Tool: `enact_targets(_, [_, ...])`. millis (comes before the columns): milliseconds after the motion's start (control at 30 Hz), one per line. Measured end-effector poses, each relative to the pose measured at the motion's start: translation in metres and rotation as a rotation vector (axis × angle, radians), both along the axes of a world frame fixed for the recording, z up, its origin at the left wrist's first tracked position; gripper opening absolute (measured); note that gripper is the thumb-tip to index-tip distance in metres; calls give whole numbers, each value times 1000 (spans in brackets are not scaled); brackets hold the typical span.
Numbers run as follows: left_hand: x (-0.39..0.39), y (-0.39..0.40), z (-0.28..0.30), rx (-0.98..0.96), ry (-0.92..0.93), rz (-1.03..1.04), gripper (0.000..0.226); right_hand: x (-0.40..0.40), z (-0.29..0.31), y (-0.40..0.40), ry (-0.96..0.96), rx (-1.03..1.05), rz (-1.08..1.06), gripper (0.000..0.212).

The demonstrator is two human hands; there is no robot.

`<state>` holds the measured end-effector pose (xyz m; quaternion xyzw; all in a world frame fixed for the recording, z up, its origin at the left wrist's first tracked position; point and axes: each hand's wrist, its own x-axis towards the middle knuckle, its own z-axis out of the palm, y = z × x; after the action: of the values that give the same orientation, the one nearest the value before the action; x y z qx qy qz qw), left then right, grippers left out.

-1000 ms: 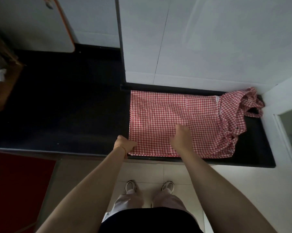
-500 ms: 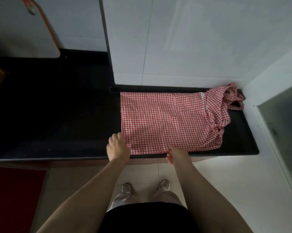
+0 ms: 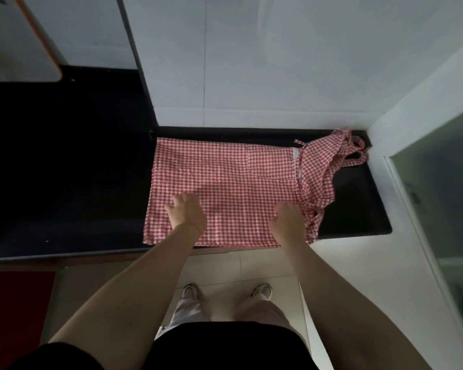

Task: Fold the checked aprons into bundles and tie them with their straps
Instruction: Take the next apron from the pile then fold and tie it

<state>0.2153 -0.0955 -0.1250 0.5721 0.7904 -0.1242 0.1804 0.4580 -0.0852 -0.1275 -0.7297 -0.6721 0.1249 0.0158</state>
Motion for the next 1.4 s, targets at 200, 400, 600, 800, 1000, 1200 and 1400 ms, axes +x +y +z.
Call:
enact_targets(200, [84,13,-5,-52,-270,-225,61,48,1,8,-230,-174,168,37])
enact_targets(400, [133,39,-4,-167,36,8,62,104,25,42,-159,-147,-101,25])
enact_targets(600, [169,78,-3,65,-23,-73,52,153,32,91,28,121,-27,18])
enact_targets(800, [213,78,-21,-12,-207,-137,71,181,22,122,620,-219,-430,42])
enact_targets(1000, [214,80,-23,64,-243,-18,61,171,33,174,1104,-375,-846,70])
enact_targets(1200, [198,83,-25,52,-271,109,58,165,39,196,1090,-198,-924,10])
enact_targets(1400, [175,102,-18,28,-314,213,56,215,31,150,820,-89,-1015,38])
